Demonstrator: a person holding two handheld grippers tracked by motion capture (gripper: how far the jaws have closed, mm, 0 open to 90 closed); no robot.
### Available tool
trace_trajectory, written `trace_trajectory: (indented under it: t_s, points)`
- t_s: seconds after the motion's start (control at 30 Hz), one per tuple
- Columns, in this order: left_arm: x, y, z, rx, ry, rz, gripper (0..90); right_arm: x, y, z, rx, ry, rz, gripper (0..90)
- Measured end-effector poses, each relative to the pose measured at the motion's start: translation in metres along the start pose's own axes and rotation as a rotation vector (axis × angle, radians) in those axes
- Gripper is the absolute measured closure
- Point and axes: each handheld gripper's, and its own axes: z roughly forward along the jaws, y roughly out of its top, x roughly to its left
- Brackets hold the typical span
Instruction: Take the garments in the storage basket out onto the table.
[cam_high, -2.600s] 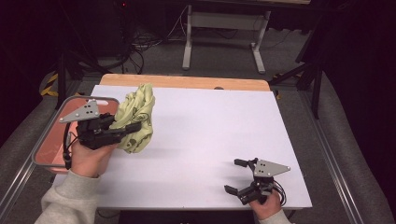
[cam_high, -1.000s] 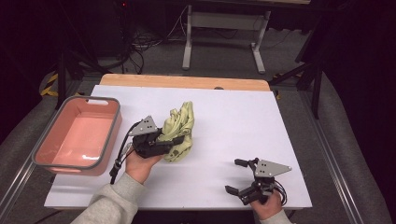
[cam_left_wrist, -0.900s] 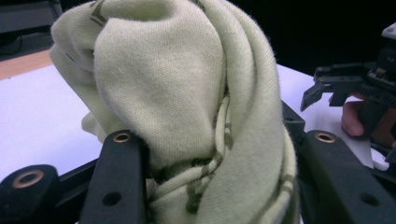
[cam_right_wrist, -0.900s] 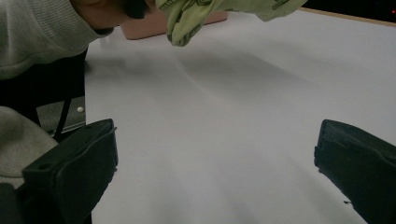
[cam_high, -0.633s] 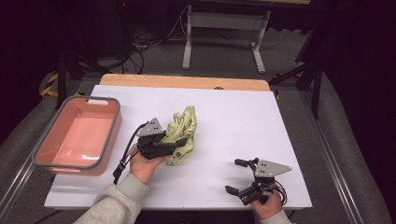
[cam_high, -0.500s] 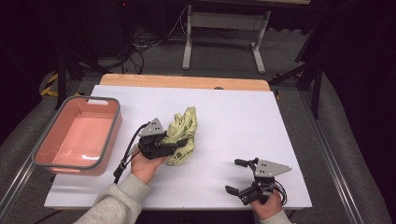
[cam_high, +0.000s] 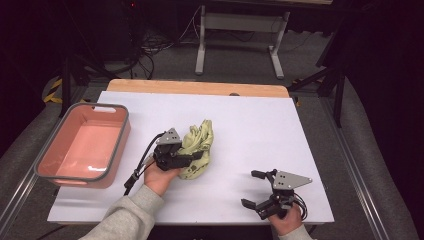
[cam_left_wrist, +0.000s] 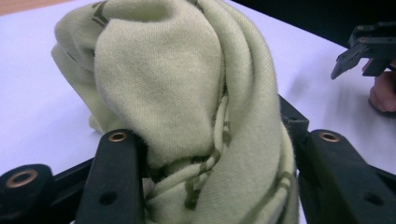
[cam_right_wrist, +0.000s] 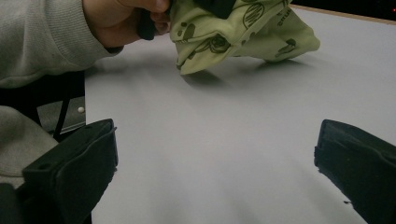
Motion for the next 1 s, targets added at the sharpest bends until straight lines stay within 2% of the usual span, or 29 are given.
trace_trajectory:
  t_s: [0.27, 0.4, 0.57, 0.7, 0.93, 1.0]
  points:
    - [0.004, -0.001, 0.003, 0.01, -0.012, -0.026, 46.7, 0.0, 0.0, 0.0, 0.001, 0.0, 0.001, 0.1]
    - [0.006, -0.001, 0.003, 0.012, -0.034, -0.058, 36.2, 0.0, 0.0, 0.0, -0.001, 0.0, 0.0, 0.1]
    - [0.005, -0.001, 0.002, -0.004, -0.044, -0.06, 28.3, 0.0, 0.0, 0.0, 0.002, 0.0, 0.0, 0.1]
    - [0.003, 0.002, -0.004, -0.031, -0.027, -0.024, 21.6, 0.0, 0.0, 0.0, 0.001, 0.001, 0.0, 0.1]
    - [0.001, 0.006, -0.012, -0.051, -0.033, -0.024, 16.5, 0.0, 0.0, 0.0, 0.0, 0.001, -0.001, 0.1]
    - [-0.002, 0.007, -0.016, -0.059, -0.033, -0.009, 16.0, 0.0, 0.0, 0.0, 0.0, 0.001, -0.002, 0.1]
